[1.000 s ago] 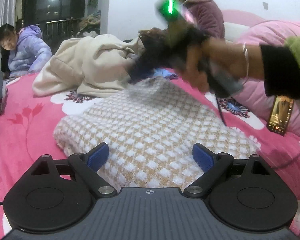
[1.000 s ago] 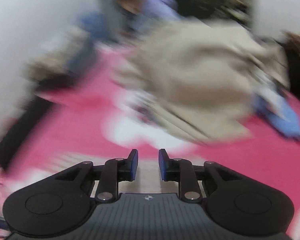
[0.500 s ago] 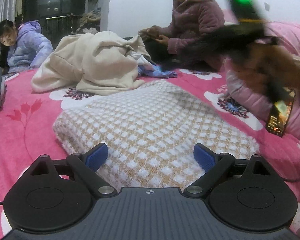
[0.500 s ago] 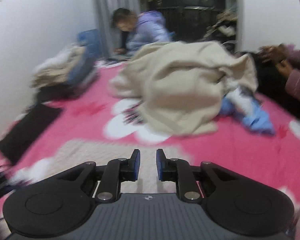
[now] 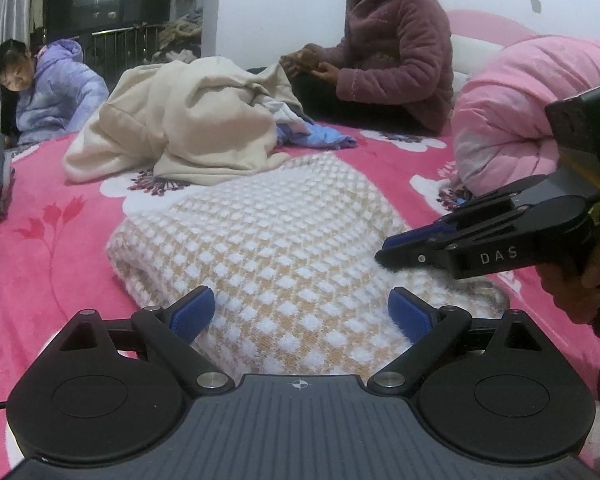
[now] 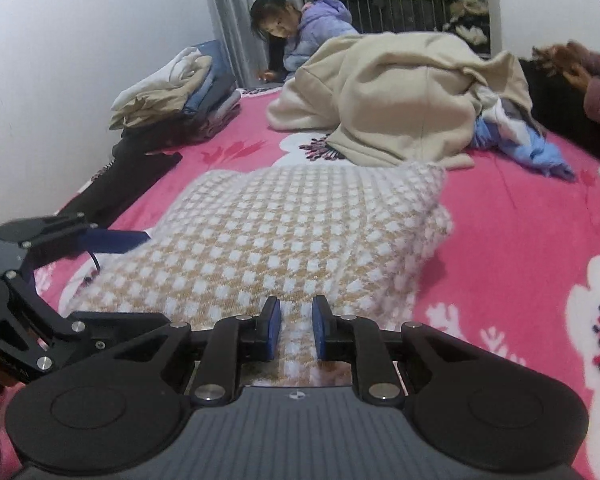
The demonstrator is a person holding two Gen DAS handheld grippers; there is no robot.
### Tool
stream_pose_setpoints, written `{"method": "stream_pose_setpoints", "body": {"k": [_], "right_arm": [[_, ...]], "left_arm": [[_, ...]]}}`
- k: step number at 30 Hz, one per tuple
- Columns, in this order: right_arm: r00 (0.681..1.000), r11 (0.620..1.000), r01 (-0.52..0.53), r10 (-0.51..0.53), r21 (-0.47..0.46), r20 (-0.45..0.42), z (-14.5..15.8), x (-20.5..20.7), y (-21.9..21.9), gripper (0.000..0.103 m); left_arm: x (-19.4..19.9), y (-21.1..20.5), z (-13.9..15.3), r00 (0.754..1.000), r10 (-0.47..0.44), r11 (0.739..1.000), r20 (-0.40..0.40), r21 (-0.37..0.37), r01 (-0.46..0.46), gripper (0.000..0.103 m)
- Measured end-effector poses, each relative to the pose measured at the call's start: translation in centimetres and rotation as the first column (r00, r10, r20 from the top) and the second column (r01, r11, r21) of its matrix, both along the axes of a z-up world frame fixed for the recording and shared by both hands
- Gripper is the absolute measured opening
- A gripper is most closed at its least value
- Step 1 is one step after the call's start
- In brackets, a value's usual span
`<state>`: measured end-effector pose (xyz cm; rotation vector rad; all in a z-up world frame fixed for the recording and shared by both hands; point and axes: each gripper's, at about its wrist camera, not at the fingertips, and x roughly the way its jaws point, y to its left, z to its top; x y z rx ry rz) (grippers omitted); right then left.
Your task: Fold clothes
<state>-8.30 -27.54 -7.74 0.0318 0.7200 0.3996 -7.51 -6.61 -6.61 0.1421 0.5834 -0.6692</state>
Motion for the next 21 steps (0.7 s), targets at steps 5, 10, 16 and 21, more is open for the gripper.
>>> {"method": "stream_pose_setpoints", "body": {"k": [5,10,16,21], "right_arm": [[1.0,0.999,0.026,-0.026,0.019,0.011,-0.5,-0.4,-0.2,0.018],[0.999,0.999,0.03,-0.03,0.011,0.022,-0.5,-0.7,-0.1,0.018],[0.999,0.999,0.039,-0.04,0.013,0.035,-0.6,-0.9,-0.1,0.018],[0.998,0.998,0.048,-0.049,0.029,0.033,-0.6,-0.8,-0.2,0.018]], "left_arm": [[-0.1,-0.3,0.1,1.0,0.01,1.0,0.0,0.018,-0.01,0.095],[-0.4,-0.6,0.4,1.0,0.022,0.999,0.008,0.04,-0.022,0.095],[-0.6,-0.8,0.7,0.999,0.026,0.998,0.026,0.057,-0.027,0.095],[-1.0,-1.4,2.1,0.993,-0.007,0.995,0.115,0.099,-0.004,0.095]]}}
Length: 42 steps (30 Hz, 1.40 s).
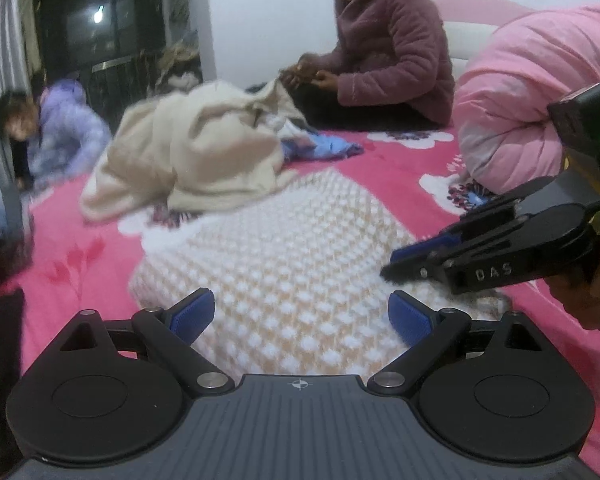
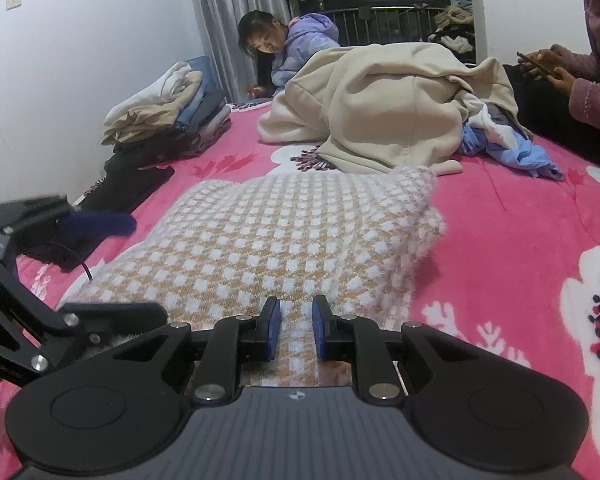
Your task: Fold clothes
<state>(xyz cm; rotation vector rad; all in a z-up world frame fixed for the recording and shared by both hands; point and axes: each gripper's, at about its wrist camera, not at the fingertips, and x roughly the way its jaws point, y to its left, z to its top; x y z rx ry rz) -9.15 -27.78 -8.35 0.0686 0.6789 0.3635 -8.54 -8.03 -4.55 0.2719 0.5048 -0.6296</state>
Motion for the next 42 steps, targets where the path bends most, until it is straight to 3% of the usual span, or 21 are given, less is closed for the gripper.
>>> {"method": "stream_pose_setpoints", "body": {"k": [4,10,16,29,32,35,37,39,42], "right_arm": [[1.0,1.0,0.004,-0.004,0.009,-0.001,0.0,0.1,-0.1,0.018],[1.0,0.999,0.012,-0.011,0.032,-0.013,-0.1,0.2,-0.4,0.018],[1.0,0.999,0.009,-0.009,0.032,-0.013,-0.1,0.2,-0.3,0.018],[1.0,1.0,-0.002,0.001,-0.005,-0.021,0.6,0.5,0.0,0.018],[0.999,0.997,-0.017,0.019,-0.075,0.028,2.8,1.2,0.8,0.02],[0.996,0.997,0.003,0.004,-0.074,0.089,4.0,2.2,1.1,0.022],[0.997,0.998,0.013,-0.007,-0.068,0.077,3.3,3.3,1.0,0.022],[0.999,0.997,0.0,0.003,-0.084,0.032,0.7,4.0,1.0,0.023],[0.997,0.998,0.004,0.001,-0.06,0.08,-1.6,3.3,0.6,0.023]], "left_arm": [[0.8,-0.4,0.8,1.0,-0.019,1.0,0.015,-0.019,0.019,0.095],[3.2,-1.0,-0.8,0.996,-0.025,1.0,-0.086,-0.019,0.024,0.095],[3.2,0.1,-2.6,0.99,-0.021,0.996,-0.142,-0.087,0.009,0.097],[3.0,0.2,-2.5,0.99,-0.015,0.996,-0.142,-0.089,0.003,0.097],[3.1,0.4,-2.5,0.989,-0.012,0.995,-0.149,-0.097,-0.003,0.097],[3.1,0.5,-2.5,0.989,-0.01,0.995,-0.148,-0.1,-0.005,0.097],[3.1,0.5,-2.5,0.989,-0.01,0.995,-0.147,-0.099,-0.005,0.097],[3.1,0.5,-2.5,0.989,-0.011,0.995,-0.146,-0.098,-0.003,0.097],[3.5,0.3,-2.1,0.989,-0.034,0.997,-0.147,-0.079,0.023,0.097]]}}
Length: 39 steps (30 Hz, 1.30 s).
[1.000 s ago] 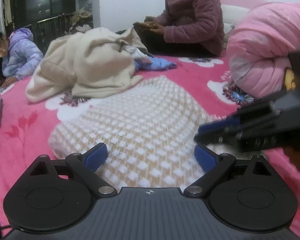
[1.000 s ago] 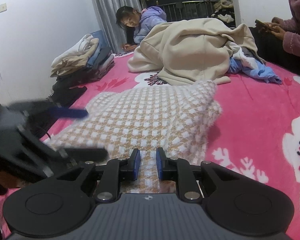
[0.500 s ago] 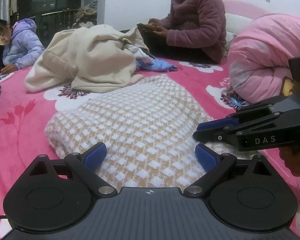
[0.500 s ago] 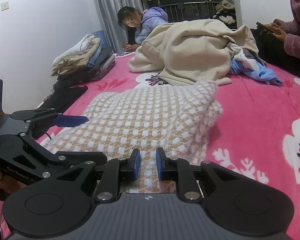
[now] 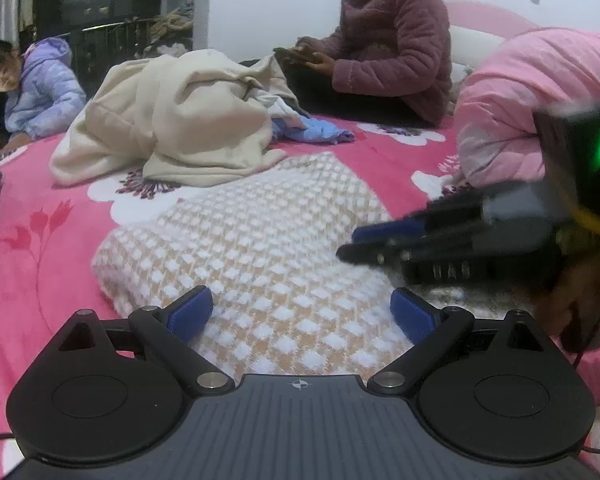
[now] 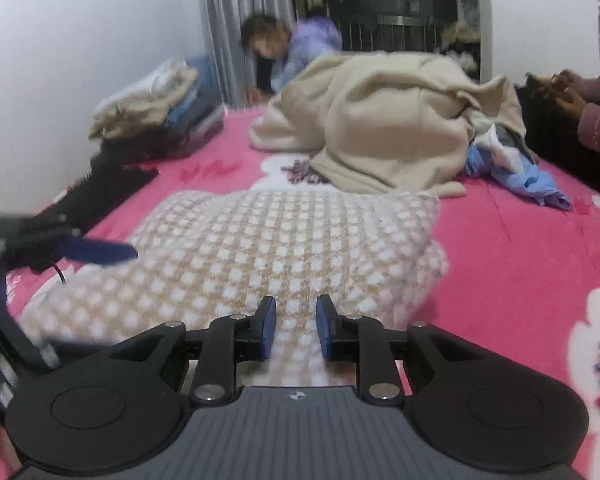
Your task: Fold clothes
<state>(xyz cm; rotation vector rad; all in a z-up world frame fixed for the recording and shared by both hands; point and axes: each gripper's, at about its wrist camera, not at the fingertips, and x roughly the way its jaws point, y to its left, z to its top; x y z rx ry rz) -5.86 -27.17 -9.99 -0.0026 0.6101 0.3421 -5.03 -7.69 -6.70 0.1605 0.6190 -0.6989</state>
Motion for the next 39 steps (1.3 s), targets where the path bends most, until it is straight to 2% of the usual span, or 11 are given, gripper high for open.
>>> {"method": "stream_pose_setpoints", "body": {"k": [7,11,15,18,22,26,28,32,34,36,39], "right_arm": [[0.999,0.999,0.024,-0.023,0.039,-0.032,0.4,0.1,-0.5,0.023],[0.999,0.999,0.026,-0.024,0.04,-0.032,0.4,0.1,-0.5,0.023],[0.999,1.0,0.011,-0.01,0.016,-0.042,1.0,0.2,-0.2,0.023],[1.0,1.0,-0.013,0.013,-0.007,-0.026,2.9,0.8,0.1,0.023],[0.998,0.999,-0.014,0.016,-0.031,0.053,5.0,2.4,0.7,0.023],[0.998,1.0,0.008,-0.009,-0.014,-0.059,1.1,5.1,0.1,0.023],[1.0,1.0,0.014,-0.014,0.009,-0.024,-0.3,4.5,-0.2,0.023],[0.998,0.998,0.045,-0.043,0.035,-0.049,0.1,4.5,-0.3,0.023],[0.999,0.999,0.032,-0.031,0.027,-0.045,0.1,4.5,-0.4,0.023],[0.998,0.999,0.033,-0.032,0.022,-0.051,0.2,4.6,-0.4,0.024],[0.998,1.0,0.012,-0.012,-0.009,-0.059,0.6,4.6,0.0,0.024]], "left_arm": [[1.2,-0.7,2.4,0.995,-0.013,1.0,0.095,-0.003,0.013,0.095],[3.9,-1.3,-0.2,0.999,0.038,0.998,-0.02,0.057,-0.036,0.095],[3.3,-0.9,-0.9,0.999,0.048,0.997,-0.011,0.053,-0.047,0.095],[3.3,-0.6,-0.9,0.998,0.056,0.998,-0.023,0.041,-0.055,0.095],[3.3,-0.5,-0.9,0.998,0.064,0.997,-0.024,0.034,-0.063,0.095],[3.1,-0.7,-0.9,0.997,0.076,0.997,-0.024,0.029,-0.075,0.095],[3.1,-0.6,-0.2,0.996,0.083,0.996,-0.03,0.018,-0.083,0.093],[4.5,-0.5,2.3,0.994,0.107,0.994,0.003,-0.04,-0.107,0.093],[6.4,-0.9,2.7,0.99,0.141,0.989,0.006,-0.037,-0.141,0.093],[8.6,-1.5,2.0,0.983,0.179,0.984,-0.029,-0.001,-0.179,0.093],[11.7,-2.0,-1.0,0.962,0.235,0.97,-0.136,0.101,-0.222,0.092]]}}
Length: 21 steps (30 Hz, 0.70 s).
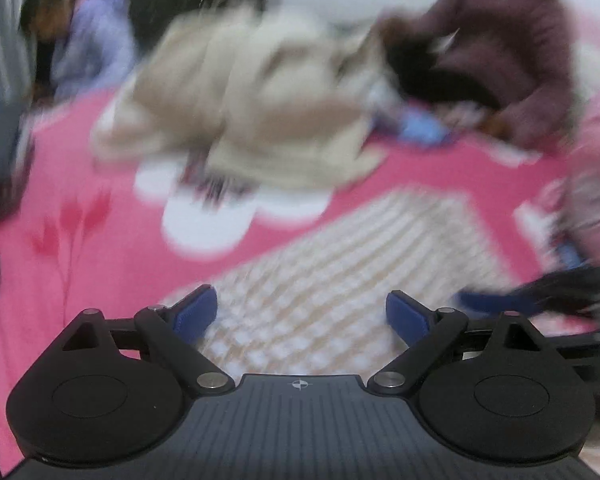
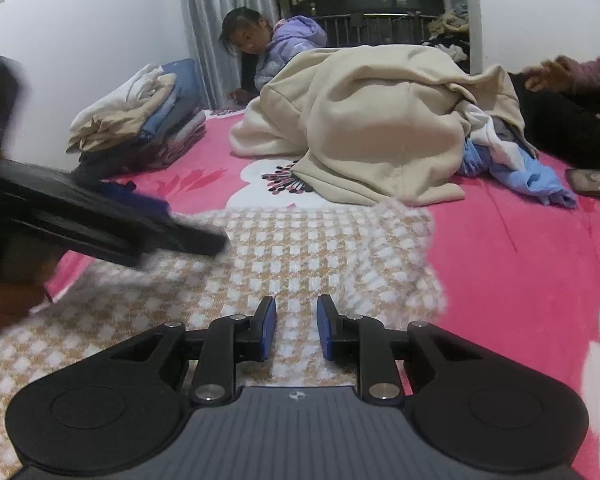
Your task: Fold clothes
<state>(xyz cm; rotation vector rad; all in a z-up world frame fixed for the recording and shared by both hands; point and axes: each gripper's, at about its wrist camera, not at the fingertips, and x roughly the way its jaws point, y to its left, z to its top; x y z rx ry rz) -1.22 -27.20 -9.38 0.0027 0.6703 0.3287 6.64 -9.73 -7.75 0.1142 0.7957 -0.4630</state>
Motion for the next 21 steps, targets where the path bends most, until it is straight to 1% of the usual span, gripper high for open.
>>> {"method": "stream_pose_setpoints", "body": {"k": [3,5,7,8,9,10,11,12,13,15,16,17,19,21], "right_arm": [[1.0,1.0,-0.023,0.023,0.007,0.008,2.3,1.5,-0.2,0.024],[0.999,0.999,-0.036,0.036,0.016,0.017,3.9,2.6,-0.4,0.024],[0.999,1.0,-0.016,0.016,0.002,0.051,5.0,4.3,-0.3,0.024],[0.999,1.0,-0.002,0.002,-0.004,0.054,4.9,5.3,-0.2,0.026],[0.999,1.0,0.021,-0.021,-0.017,0.032,4.2,6.5,-0.1,0.028],[0.999,0.999,0.043,-0.044,-0.032,-0.016,2.8,7.6,-0.3,0.031],[0.995,0.997,0.062,-0.065,-0.043,-0.075,1.3,8.6,-0.6,0.031],[0.993,0.997,0.076,-0.077,-0.018,-0.092,0.3,9.0,-1.1,0.031],[0.992,0.996,0.087,-0.084,0.028,-0.092,0.2,8.9,-1.8,0.031],[0.987,0.984,0.122,-0.107,0.132,-0.121,1.3,8.4,-3.2,0.032],[0.984,0.97,0.142,-0.117,0.195,-0.135,1.9,8.0,-4.1,0.036],[0.978,0.95,0.171,-0.131,0.262,-0.162,2.1,7.6,-5.2,0.038],[0.96,0.887,0.239,-0.154,0.395,-0.235,2.1,6.8,-7.8,0.042],[0.942,0.824,0.285,-0.149,0.489,-0.3,1.2,6.2,-9.5,0.042]], "left_arm": [[-0.7,-0.3,-0.2,0.999,0.0,1.0,0.033,0.025,-0.001,0.093],[-0.6,-0.3,-0.2,1.0,0.007,1.0,0.023,0.027,-0.008,0.093],[-0.6,-0.3,-0.2,1.0,0.01,0.999,0.021,0.03,-0.011,0.094],[-0.6,-0.4,-0.2,1.0,0.012,0.999,0.021,0.034,-0.013,0.094],[-0.6,-0.4,-0.2,1.0,0.014,0.999,0.022,0.037,-0.015,0.094],[-0.6,-0.4,-0.2,1.0,0.015,0.999,0.023,0.039,-0.015,0.094],[-0.7,-0.4,-0.2,1.0,0.014,0.999,0.023,0.039,-0.014,0.094],[-0.7,-0.5,-0.2,1.0,0.01,0.999,0.021,0.04,-0.011,0.094],[-0.7,-0.6,-0.2,1.0,0.009,0.999,0.022,0.047,-0.01,0.095],[-0.7,-0.8,-0.1,1.0,0.012,0.998,0.022,0.058,-0.014,0.095],[-0.7,-0.8,-0.1,1.0,0.014,0.998,0.021,0.063,-0.015,0.095],[-0.7,-0.8,-0.1,1.0,0.016,0.998,0.016,0.061,-0.017,0.096],[-0.5,-0.8,-0.1,1.0,0.021,0.998,0.007,0.063,-0.021,0.096],[-0.5,-1.1,0.0,1.0,0.029,0.997,0.006,0.074,-0.029,0.096]]}}
